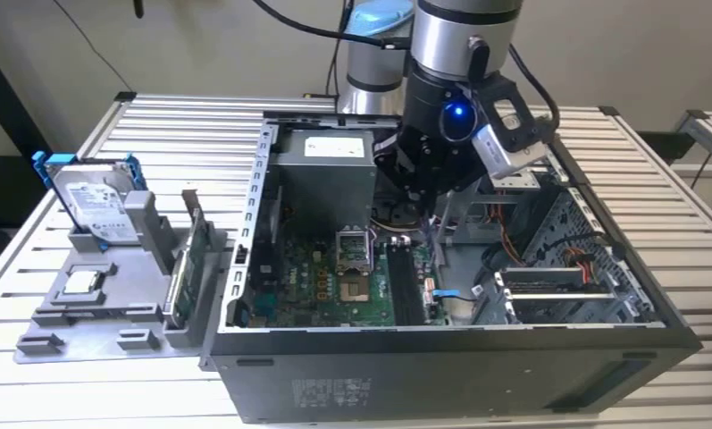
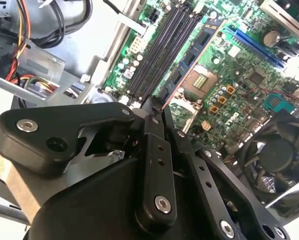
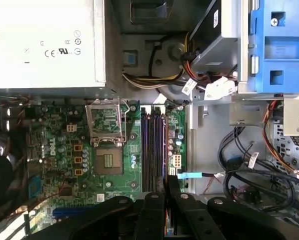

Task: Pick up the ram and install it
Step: 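Insert the ram into the slot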

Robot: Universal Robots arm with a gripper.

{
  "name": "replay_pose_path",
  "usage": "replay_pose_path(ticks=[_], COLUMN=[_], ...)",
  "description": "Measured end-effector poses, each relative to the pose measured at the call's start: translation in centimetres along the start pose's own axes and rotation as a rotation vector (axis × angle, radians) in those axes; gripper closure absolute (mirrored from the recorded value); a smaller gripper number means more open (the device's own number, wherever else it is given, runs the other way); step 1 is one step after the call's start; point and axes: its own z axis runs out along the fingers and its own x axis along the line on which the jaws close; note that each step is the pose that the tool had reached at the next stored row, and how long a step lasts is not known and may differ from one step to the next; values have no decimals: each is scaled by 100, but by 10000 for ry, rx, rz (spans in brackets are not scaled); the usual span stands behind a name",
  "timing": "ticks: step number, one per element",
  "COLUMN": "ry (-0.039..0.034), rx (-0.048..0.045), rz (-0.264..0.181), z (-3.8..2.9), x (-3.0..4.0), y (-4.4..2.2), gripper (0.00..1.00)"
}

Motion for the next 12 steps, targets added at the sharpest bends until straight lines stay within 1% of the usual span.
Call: replay_pose_path(ticks=[7,12], ry=[1,0], rx=[0,2], rz=[0,1], z=[93,159], x=[5,9], y=[58,81], gripper=[86,86])
